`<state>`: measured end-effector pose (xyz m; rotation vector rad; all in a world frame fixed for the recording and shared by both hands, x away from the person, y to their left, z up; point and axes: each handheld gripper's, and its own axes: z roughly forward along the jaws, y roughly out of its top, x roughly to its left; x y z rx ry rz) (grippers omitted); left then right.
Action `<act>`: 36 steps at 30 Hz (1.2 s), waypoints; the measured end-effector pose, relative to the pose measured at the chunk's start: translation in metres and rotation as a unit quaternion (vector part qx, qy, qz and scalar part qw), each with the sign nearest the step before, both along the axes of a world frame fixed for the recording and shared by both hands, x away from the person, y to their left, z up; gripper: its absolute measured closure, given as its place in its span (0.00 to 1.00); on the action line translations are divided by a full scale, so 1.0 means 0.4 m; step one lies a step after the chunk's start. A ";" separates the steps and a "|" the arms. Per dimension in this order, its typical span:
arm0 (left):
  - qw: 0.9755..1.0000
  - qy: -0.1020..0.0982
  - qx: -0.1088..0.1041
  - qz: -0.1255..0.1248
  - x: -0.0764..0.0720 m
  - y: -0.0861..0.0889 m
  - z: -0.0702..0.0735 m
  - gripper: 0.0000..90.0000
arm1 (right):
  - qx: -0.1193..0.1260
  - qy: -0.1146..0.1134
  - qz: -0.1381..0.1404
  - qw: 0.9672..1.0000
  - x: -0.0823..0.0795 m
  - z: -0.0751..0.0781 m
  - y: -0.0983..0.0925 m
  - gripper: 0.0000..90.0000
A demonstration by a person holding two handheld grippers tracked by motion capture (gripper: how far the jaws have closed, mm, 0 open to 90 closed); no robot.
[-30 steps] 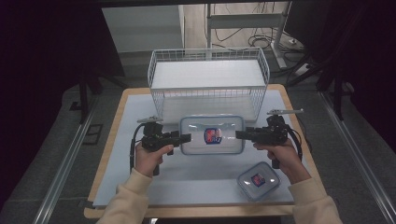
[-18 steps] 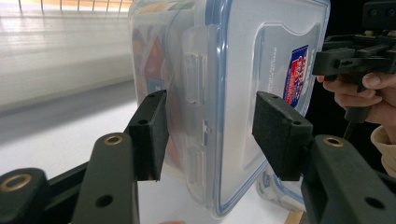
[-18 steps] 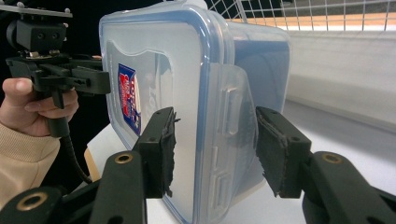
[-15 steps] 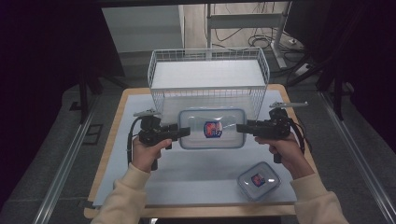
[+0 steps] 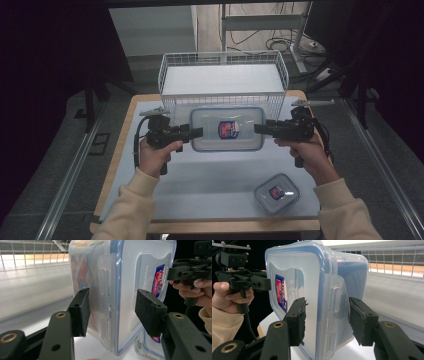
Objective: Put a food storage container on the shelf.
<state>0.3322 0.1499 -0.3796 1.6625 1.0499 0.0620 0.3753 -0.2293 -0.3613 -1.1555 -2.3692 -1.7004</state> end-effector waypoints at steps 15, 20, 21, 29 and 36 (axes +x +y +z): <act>1.000 -0.009 0.001 0.001 0.060 0.004 0.057 0.52 | 0.003 -0.013 0.001 1.000 0.059 0.051 0.004 0.55; 1.000 -0.018 0.002 0.002 0.069 0.009 0.090 0.53 | 0.007 -0.020 0.001 1.000 0.069 0.080 0.007 0.55; 1.000 -0.019 0.003 0.001 0.071 0.010 0.096 0.53 | 0.008 -0.021 0.001 1.000 0.071 0.086 0.007 0.55; 1.000 -0.028 -0.001 0.003 0.105 0.022 0.143 0.53 | 0.015 -0.032 0.002 0.999 0.103 0.129 0.016 0.55; 0.999 -0.033 0.004 0.005 0.148 0.032 0.176 0.53 | 0.020 -0.032 0.004 0.999 0.151 0.155 0.025 0.55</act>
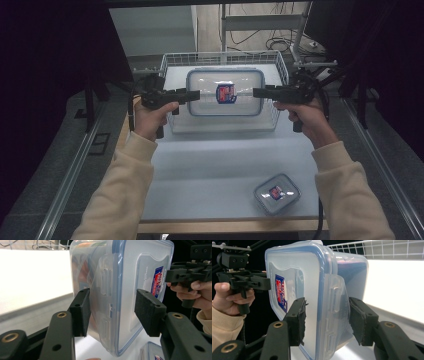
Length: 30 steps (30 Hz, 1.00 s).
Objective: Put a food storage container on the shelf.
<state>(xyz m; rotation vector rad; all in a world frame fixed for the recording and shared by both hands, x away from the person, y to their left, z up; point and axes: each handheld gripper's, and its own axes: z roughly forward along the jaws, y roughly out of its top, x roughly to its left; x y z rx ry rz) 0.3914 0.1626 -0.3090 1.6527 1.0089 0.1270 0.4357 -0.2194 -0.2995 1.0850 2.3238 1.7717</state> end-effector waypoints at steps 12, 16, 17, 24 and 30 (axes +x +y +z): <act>1.000 0.001 -0.005 0.004 0.081 0.013 0.029 0.53 | -0.001 0.002 0.000 1.000 0.088 0.047 0.017 0.55; 1.000 0.006 -0.004 0.006 0.103 0.020 0.034 0.53 | -0.001 0.007 0.002 1.000 0.115 0.049 0.024 0.55; 1.000 0.008 -0.003 0.006 0.110 0.023 0.035 0.53 | -0.001 0.009 0.002 1.000 0.121 0.050 0.026 0.55; 1.000 0.025 -0.005 0.012 0.153 0.026 0.024 0.53 | -0.003 0.021 -0.001 1.000 0.170 0.045 0.035 0.55; 0.999 0.033 0.003 0.007 0.193 0.027 0.015 0.53 | 0.000 0.034 -0.005 0.999 0.210 0.032 0.035 0.54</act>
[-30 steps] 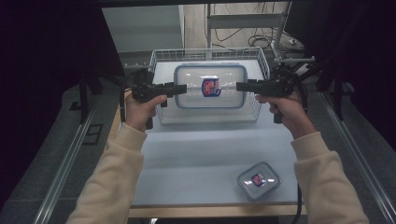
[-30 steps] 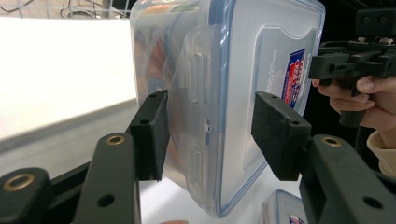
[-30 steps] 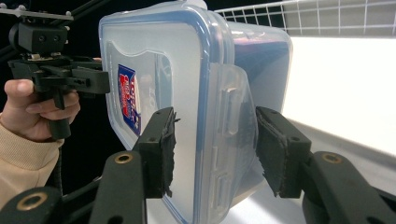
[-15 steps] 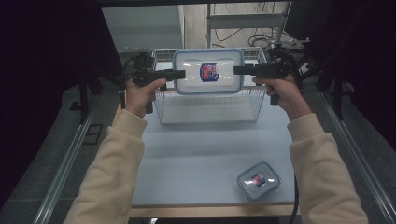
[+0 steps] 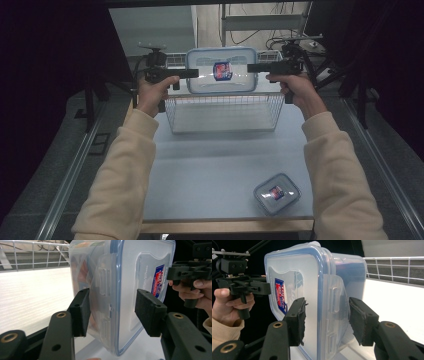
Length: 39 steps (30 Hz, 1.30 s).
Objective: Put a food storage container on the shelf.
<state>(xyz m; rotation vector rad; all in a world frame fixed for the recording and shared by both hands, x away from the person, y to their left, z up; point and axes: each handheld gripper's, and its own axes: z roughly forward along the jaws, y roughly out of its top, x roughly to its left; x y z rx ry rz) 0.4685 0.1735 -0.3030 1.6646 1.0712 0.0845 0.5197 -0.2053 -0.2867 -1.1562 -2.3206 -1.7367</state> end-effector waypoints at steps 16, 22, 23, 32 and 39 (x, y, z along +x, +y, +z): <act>0.999 0.037 -0.021 0.015 0.075 0.002 -0.031 0.49 | -0.010 0.049 -0.047 0.998 0.078 -0.015 0.019 0.51; 0.996 0.062 -0.057 0.032 0.108 0.003 -0.047 0.44 | -0.014 0.064 -0.077 0.995 0.093 -0.022 0.029 0.51; 0.995 0.065 -0.062 0.031 0.115 0.003 -0.053 0.42 | -0.015 0.064 -0.080 0.995 0.094 -0.024 0.031 0.51; 0.993 0.091 -0.076 0.018 0.149 0.004 -0.086 0.24 | -0.012 0.070 -0.093 0.993 0.086 -0.044 0.038 0.46; 0.994 0.089 -0.056 0.028 0.134 0.010 -0.064 0.17 | 0.002 0.054 -0.098 0.994 0.061 -0.031 0.012 0.43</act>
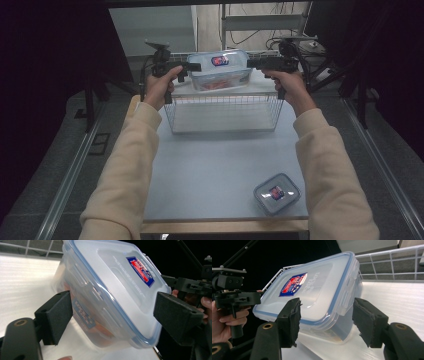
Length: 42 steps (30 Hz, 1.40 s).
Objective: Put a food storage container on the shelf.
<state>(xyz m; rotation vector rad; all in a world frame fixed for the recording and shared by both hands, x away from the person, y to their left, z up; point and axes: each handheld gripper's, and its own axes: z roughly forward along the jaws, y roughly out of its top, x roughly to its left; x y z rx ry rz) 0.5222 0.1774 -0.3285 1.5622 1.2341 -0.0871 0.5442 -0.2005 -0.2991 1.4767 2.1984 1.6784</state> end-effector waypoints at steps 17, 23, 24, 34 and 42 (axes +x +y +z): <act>0.995 -0.066 0.071 0.030 -0.176 0.009 0.049 0.51 | -0.004 -0.019 0.018 1.000 -0.087 0.000 -0.030 0.42; 0.992 -0.090 0.082 -0.032 -0.227 -0.025 0.027 0.90 | 0.001 -0.019 0.024 1.000 -0.114 -0.014 -0.038 0.42; 0.991 -0.090 0.085 -0.044 -0.231 -0.036 0.019 0.93 | 0.002 -0.018 0.026 1.000 -0.117 -0.017 -0.040 0.42; 0.990 -0.070 0.109 -0.054 -0.190 -0.113 -0.046 0.99 | 0.001 -0.017 0.035 0.999 -0.134 -0.034 -0.043 0.41; 0.991 -0.065 0.110 -0.024 -0.151 -0.097 -0.047 1.00 | 0.000 -0.014 0.042 0.999 -0.138 -0.043 -0.048 0.41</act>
